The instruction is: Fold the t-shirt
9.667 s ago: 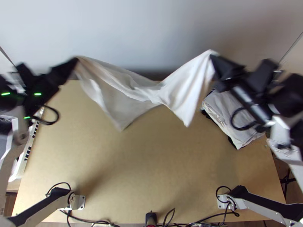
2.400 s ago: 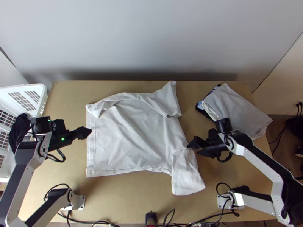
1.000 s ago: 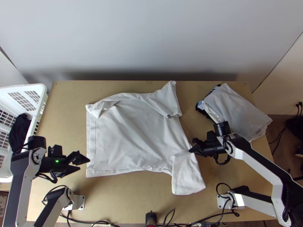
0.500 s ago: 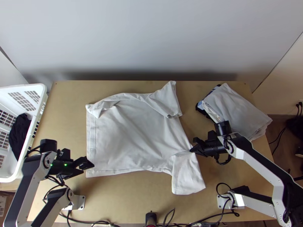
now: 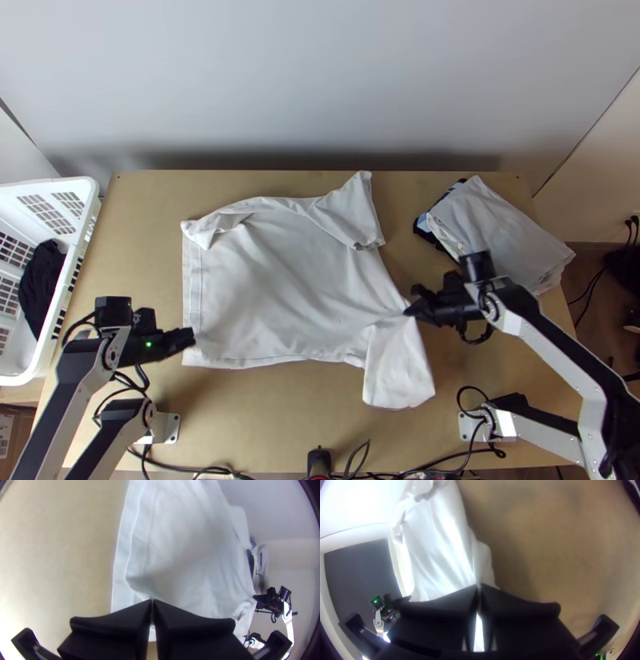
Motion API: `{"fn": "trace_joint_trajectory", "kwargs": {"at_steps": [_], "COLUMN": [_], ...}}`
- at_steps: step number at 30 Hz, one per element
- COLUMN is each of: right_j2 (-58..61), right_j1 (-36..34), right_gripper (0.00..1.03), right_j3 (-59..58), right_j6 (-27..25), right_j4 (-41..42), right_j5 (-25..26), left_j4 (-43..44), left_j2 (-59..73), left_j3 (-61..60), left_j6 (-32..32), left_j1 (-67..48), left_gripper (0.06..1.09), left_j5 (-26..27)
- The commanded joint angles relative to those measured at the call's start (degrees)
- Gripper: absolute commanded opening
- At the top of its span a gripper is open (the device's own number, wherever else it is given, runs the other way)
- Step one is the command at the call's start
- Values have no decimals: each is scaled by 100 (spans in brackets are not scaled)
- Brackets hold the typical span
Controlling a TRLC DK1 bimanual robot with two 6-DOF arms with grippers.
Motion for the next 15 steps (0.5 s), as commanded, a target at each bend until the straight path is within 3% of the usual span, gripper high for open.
{"fn": "trace_joint_trajectory", "kwargs": {"at_steps": [1,9,11,15], "right_j2": [-732,-1075,-1128,-1356], "right_j1": [-255,-290,-290,-211], "right_gripper": [3,3,3,3], "right_j3": [1264,3865,4270,4894], "right_j6": [62,431,431,440], "right_j4": [-265,-291,-291,-291], "right_j5": [-1,61,96,96], "left_j4": [934,2437,2525,2305], "left_j2": [-364,797,911,999], "left_j3": [1230,4140,4676,5484], "left_j6": [-731,-3553,-3860,-3887], "left_j1": [180,602,479,39], "left_gripper": [9,9,9,9], "left_j5": [334,518,553,553]}}
